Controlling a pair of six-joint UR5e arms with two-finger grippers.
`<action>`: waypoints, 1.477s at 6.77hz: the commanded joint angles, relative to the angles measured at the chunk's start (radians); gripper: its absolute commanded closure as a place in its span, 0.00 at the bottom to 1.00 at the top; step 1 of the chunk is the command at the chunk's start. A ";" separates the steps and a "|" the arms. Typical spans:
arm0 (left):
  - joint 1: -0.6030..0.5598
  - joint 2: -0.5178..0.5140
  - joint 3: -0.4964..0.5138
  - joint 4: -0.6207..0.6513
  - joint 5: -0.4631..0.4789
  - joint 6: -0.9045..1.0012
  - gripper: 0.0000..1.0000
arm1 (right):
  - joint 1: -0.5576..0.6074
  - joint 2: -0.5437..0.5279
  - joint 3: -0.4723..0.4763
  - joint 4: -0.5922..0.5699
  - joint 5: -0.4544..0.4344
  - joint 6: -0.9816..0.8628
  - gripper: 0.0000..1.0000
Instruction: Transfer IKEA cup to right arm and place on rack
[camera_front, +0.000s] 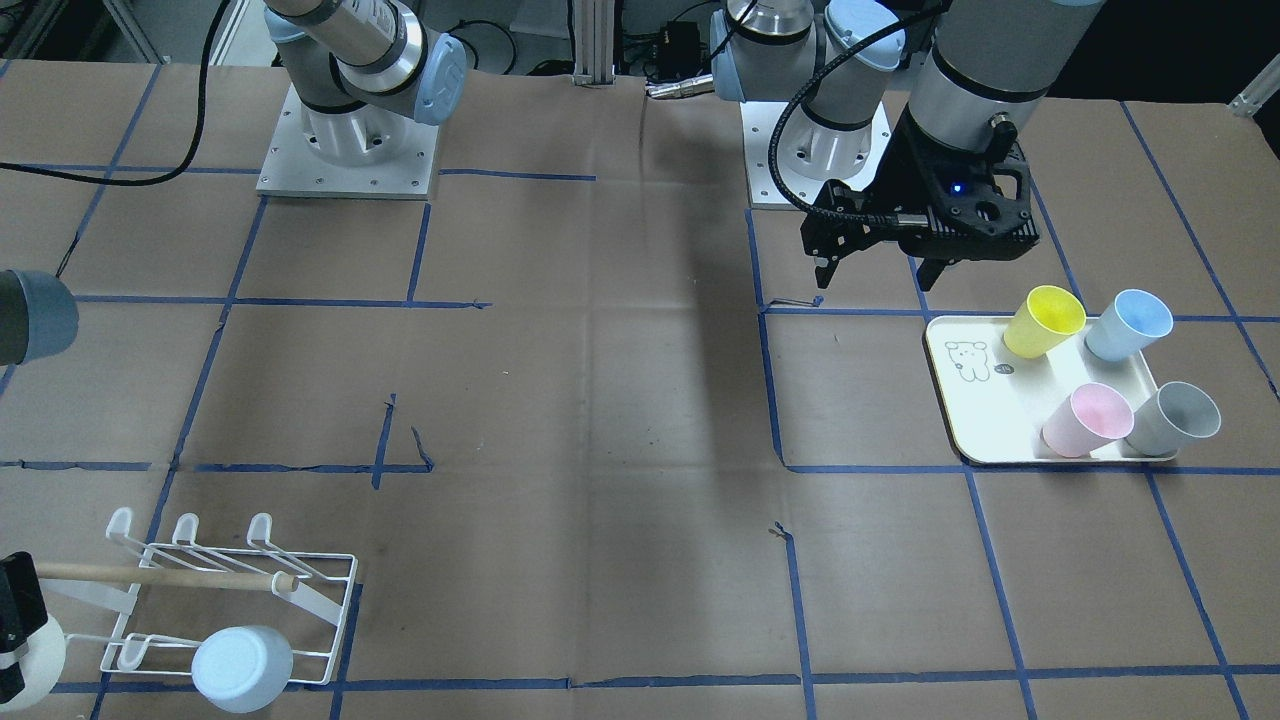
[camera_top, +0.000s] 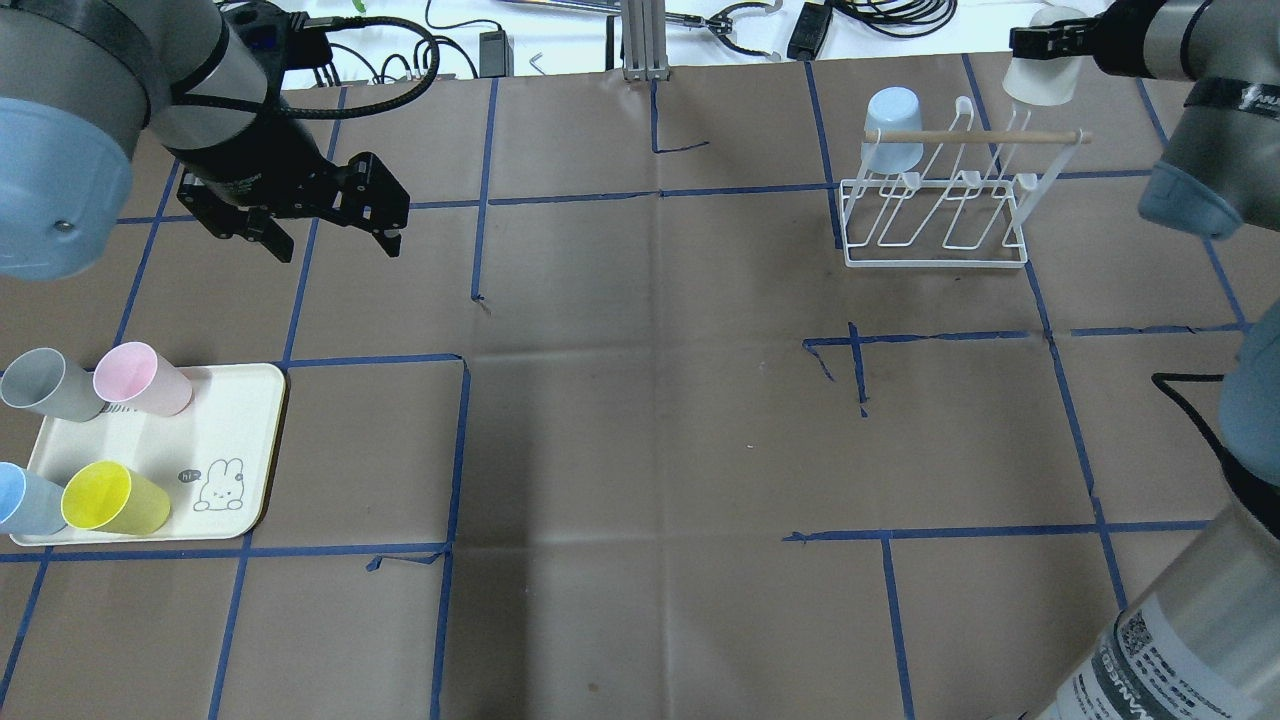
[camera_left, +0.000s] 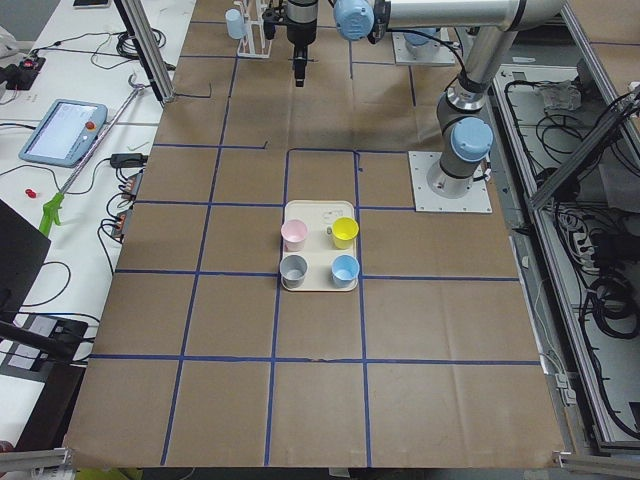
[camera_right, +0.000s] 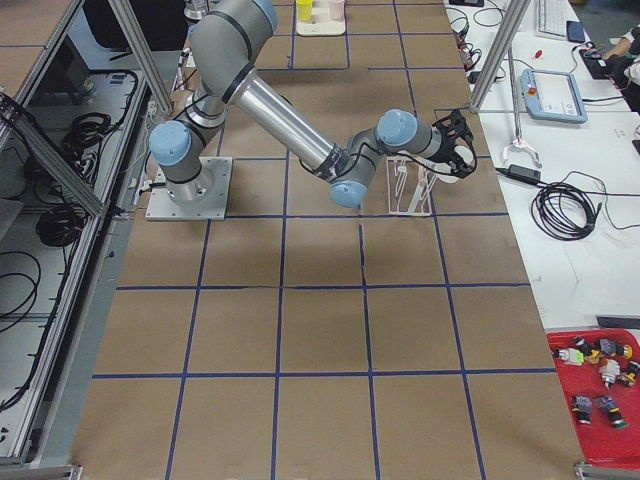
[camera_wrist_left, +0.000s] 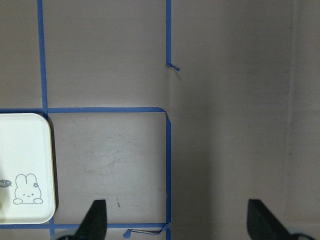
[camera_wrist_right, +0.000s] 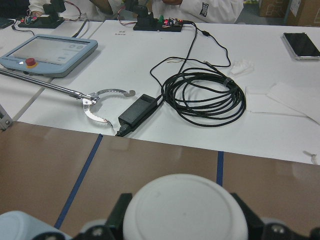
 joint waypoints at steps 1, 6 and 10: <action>0.000 0.001 0.003 0.000 0.002 0.003 0.01 | 0.003 -0.003 0.034 0.000 0.000 0.000 0.87; 0.000 0.000 0.000 0.017 0.022 -0.004 0.01 | 0.003 -0.008 0.042 0.006 0.003 0.010 0.00; 0.000 -0.003 0.000 0.017 0.022 -0.007 0.01 | 0.005 -0.150 0.020 0.282 -0.030 0.009 0.00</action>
